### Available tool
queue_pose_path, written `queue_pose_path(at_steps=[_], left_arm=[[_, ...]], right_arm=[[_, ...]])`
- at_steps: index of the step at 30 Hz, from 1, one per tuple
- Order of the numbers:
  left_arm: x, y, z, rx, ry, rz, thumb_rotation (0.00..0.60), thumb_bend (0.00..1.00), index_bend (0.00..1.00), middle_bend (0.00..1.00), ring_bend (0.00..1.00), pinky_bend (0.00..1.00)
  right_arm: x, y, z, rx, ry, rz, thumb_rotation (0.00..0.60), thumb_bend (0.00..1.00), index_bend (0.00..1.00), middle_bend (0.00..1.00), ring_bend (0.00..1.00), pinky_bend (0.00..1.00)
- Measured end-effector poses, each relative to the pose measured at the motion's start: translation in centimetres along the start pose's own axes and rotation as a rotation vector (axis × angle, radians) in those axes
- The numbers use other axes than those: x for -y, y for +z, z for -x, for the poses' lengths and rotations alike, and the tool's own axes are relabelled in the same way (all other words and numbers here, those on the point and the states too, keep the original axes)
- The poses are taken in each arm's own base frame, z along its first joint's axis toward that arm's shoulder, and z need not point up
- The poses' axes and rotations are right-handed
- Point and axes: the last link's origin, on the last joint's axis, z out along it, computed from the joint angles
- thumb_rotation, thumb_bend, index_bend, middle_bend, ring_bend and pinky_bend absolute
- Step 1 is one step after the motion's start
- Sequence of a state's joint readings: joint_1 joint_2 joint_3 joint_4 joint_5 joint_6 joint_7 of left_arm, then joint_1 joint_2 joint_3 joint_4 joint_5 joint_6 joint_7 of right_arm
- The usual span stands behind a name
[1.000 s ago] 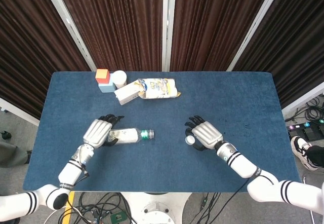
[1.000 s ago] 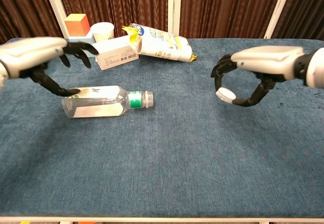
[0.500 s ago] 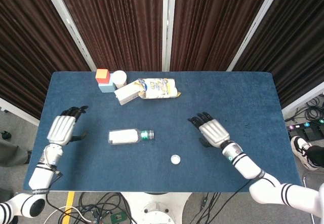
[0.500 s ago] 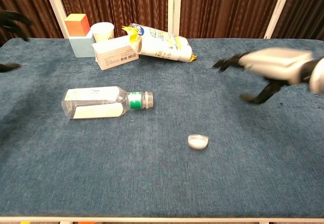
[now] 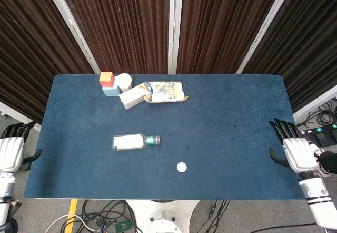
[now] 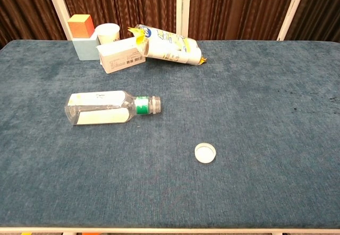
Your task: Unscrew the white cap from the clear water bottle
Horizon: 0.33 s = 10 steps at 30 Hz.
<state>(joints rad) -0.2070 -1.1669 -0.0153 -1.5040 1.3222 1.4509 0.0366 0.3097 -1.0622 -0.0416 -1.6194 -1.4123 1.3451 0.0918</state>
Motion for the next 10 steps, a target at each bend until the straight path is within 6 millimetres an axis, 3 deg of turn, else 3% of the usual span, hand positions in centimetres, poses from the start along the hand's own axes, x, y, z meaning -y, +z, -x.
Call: queue_pose_path(at_steps=[4,10], left_arm=[[-0.5,-2.1,-0.3,0.011,0.027,0.024,0.600,0.22,0.16,0.20,0.11,0.12],[-1.9,-4.3,-0.6,-0.007,0.023,0.045,0.600,0.22,0.16,0.20,0.11,0.12]], right_arm=[[-0.4,-2.2,0.0,-0.034,0.008,-0.007,0.600,0.40,0.00,0.00,0.00,0.00],[-0.5,-3.6,-0.3,-0.108,0.015,-0.013,0.600,0.40,0.00,0.00,0.00,0.00]])
